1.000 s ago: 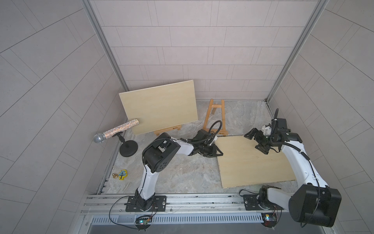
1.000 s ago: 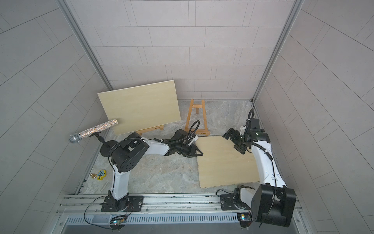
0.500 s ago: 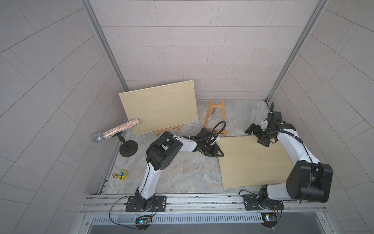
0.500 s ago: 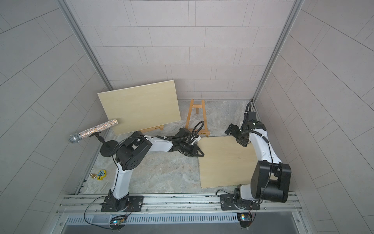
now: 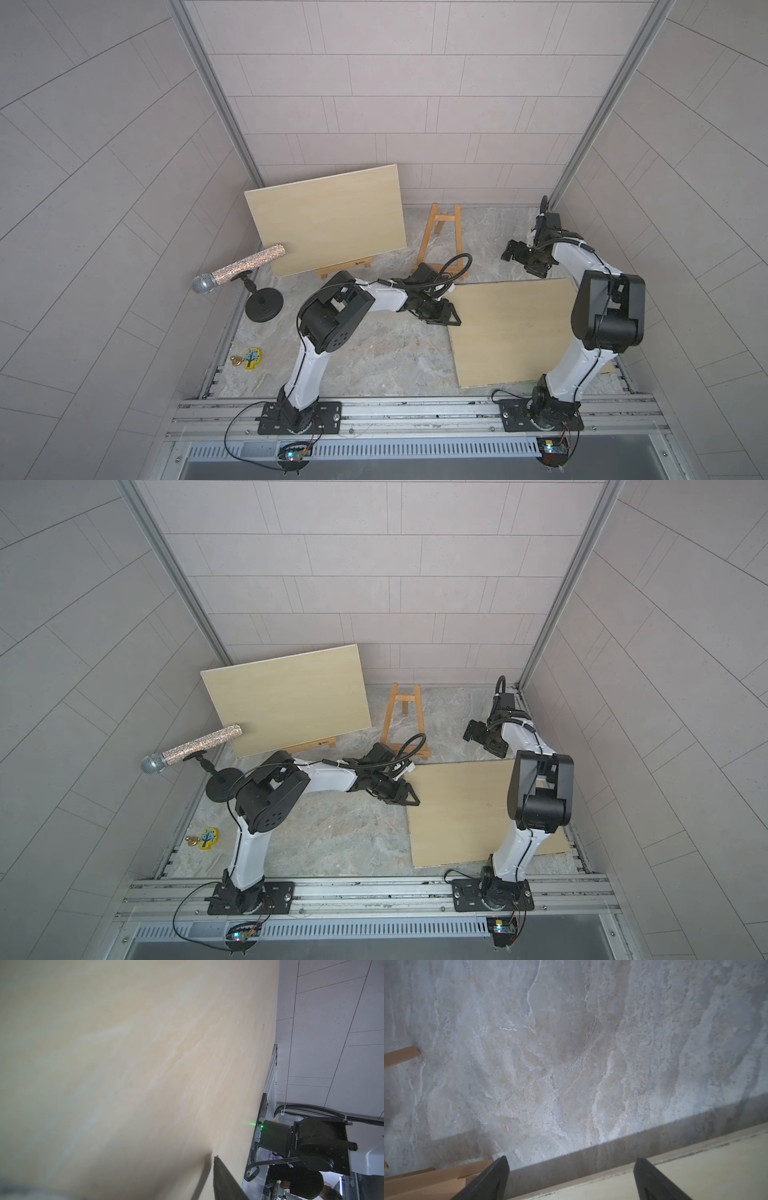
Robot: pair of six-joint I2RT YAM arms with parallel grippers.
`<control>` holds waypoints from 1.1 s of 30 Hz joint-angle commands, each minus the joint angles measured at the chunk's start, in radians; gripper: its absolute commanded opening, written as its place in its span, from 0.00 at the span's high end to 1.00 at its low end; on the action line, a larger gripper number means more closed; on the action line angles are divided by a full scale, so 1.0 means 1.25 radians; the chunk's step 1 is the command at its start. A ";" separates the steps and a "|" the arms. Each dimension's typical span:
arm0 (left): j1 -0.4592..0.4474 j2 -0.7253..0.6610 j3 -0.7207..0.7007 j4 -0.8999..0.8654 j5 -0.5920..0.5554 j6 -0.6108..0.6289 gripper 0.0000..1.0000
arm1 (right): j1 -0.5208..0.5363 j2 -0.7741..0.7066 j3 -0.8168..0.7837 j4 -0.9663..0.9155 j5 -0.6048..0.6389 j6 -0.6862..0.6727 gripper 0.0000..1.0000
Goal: Disassemble the easel
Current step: Place the drawing board at the corner of the board.
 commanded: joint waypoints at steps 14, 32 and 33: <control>0.012 -0.007 -0.054 -0.105 -0.199 0.033 0.36 | -0.011 0.123 0.067 -0.096 0.080 -0.097 0.02; 0.012 -0.034 -0.060 -0.117 -0.190 0.036 0.34 | -0.033 0.090 -0.018 -0.104 0.051 -0.116 0.03; 0.012 -0.035 -0.061 -0.117 -0.189 0.037 0.34 | -0.031 0.089 -0.022 -0.104 0.050 -0.115 0.03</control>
